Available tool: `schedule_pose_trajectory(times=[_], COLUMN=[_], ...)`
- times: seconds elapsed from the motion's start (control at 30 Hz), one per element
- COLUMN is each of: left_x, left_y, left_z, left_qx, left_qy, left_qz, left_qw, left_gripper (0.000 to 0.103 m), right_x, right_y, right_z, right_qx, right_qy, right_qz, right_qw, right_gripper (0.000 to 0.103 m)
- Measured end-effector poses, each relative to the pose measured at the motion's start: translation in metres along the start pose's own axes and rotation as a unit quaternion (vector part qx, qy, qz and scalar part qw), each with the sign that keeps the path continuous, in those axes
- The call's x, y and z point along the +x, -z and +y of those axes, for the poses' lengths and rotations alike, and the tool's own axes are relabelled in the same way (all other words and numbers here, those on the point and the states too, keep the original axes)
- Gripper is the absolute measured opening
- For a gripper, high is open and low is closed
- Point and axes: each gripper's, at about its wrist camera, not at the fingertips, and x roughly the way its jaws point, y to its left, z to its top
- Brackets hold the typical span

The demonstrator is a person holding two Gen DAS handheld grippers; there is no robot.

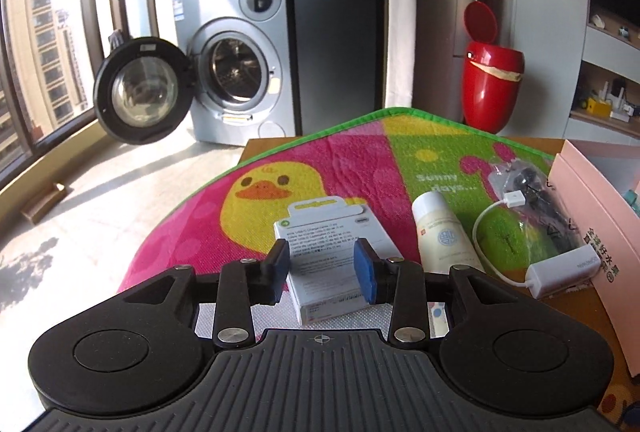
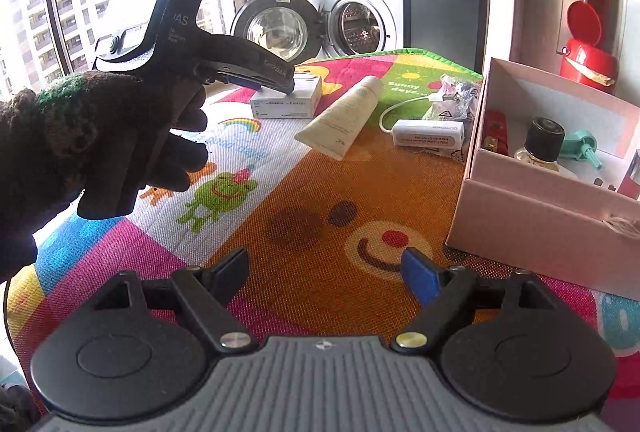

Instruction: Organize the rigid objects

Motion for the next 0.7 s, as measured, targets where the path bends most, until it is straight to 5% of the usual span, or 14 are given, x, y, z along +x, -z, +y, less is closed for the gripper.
schedule_pose_trajectory(times=[0.2, 0.33, 0.43, 0.57, 0.7], left_x=[-0.002, 0.001, 0.009, 0.013, 0.003], left_y=[-0.005, -0.006, -0.005, -0.006, -0.004], left_z=[-0.011, -0.018, -0.022, -0.025, -0.021], left_qx=[0.034, 0.038, 0.038, 0.041, 0.032], left_qy=[0.058, 0.024, 0.038, 0.072, 0.08], left_qz=[-0.002, -0.002, 0.002, 0.009, -0.008], left_qw=[0.9977, 0.999, 0.9986, 0.9966, 0.9963], left_gripper=[0.039, 0.037, 0.038, 0.059, 0.058], right_x=[0.001, 0.0, 0.0, -0.001, -0.001], right_y=[0.0, 0.0, 0.0, 0.0, 0.0], right_z=[0.001, 0.001, 0.001, 0.001, 0.001], right_qx=[-0.002, 0.0, -0.001, 0.001, 0.002], right_qy=[-0.001, -0.004, -0.005, -0.006, -0.007], right_qz=[0.001, 0.001, 0.002, 0.001, 0.001], right_qw=[1.0, 1.0, 1.0, 1.0, 1.0], right_gripper=[0.086, 0.086, 0.087, 0.087, 0.087])
